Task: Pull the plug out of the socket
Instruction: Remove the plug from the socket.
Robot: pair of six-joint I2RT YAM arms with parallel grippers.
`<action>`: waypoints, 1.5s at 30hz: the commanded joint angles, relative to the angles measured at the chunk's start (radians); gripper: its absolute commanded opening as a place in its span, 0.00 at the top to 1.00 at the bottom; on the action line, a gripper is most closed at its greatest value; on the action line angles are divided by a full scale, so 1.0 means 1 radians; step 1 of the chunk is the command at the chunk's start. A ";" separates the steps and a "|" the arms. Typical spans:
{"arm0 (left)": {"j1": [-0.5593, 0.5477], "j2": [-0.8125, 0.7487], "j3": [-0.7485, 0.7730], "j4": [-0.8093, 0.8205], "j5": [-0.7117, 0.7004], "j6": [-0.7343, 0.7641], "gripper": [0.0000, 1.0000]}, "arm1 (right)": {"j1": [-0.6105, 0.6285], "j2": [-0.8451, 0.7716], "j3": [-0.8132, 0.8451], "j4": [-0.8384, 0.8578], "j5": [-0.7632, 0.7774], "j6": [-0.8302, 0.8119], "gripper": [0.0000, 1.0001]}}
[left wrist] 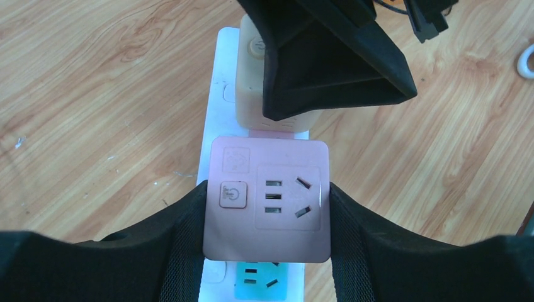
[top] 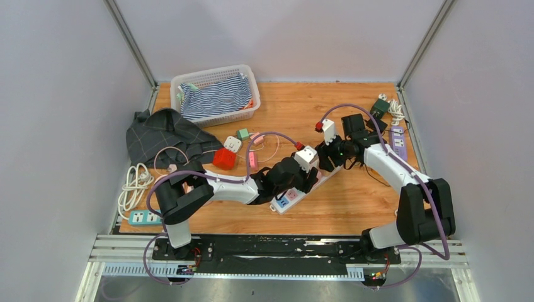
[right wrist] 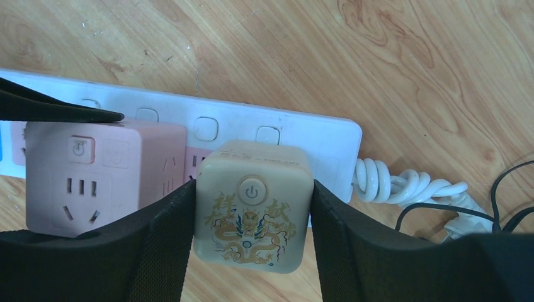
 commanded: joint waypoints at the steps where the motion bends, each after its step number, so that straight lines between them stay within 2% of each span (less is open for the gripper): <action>1: -0.001 -0.003 -0.035 -0.024 -0.117 -0.134 1.00 | 0.016 0.026 -0.029 -0.018 0.052 -0.004 0.62; 4: -0.001 0.003 -0.029 -0.024 -0.090 -0.118 1.00 | 0.019 0.037 -0.026 -0.019 0.055 -0.005 0.72; 6: -0.017 0.016 -0.014 -0.026 -0.086 -0.047 1.00 | 0.019 0.043 -0.024 -0.021 0.057 -0.006 0.75; 9: -0.085 0.027 -0.007 -0.027 -0.239 0.053 1.00 | 0.020 0.046 -0.023 -0.024 0.060 -0.008 0.82; 13: -0.131 0.049 0.009 -0.027 -0.350 0.087 1.00 | 0.019 0.046 -0.023 -0.025 0.064 -0.014 0.86; 19: -0.112 0.037 -0.015 -0.024 -0.369 0.003 1.00 | 0.020 0.046 -0.023 -0.030 0.069 -0.022 0.87; 24: 0.016 0.060 -0.049 -0.001 -0.101 -0.180 1.00 | 0.020 0.050 -0.021 -0.032 0.074 -0.028 0.88; 28: 0.027 0.058 -0.051 0.007 -0.073 -0.183 1.00 | 0.020 0.053 -0.021 -0.033 0.077 -0.032 0.88; 31: 0.006 0.064 -0.042 0.005 -0.092 -0.135 1.00 | 0.020 0.055 -0.021 -0.033 0.078 -0.034 0.88; 35: -0.093 0.082 -0.013 -0.001 -0.317 -0.016 1.00 | 0.020 0.058 -0.021 -0.034 0.081 -0.036 0.88; 37: -0.116 0.099 0.000 -0.001 -0.377 0.010 1.00 | 0.019 0.058 -0.021 -0.035 0.081 -0.037 0.88; 42: -0.119 0.107 0.002 0.000 -0.399 -0.003 1.00 | 0.018 0.058 -0.022 -0.036 0.085 -0.039 0.88; 45: -0.087 0.103 -0.013 0.005 -0.301 -0.071 1.00 | 0.018 0.055 -0.021 -0.036 0.086 -0.040 0.88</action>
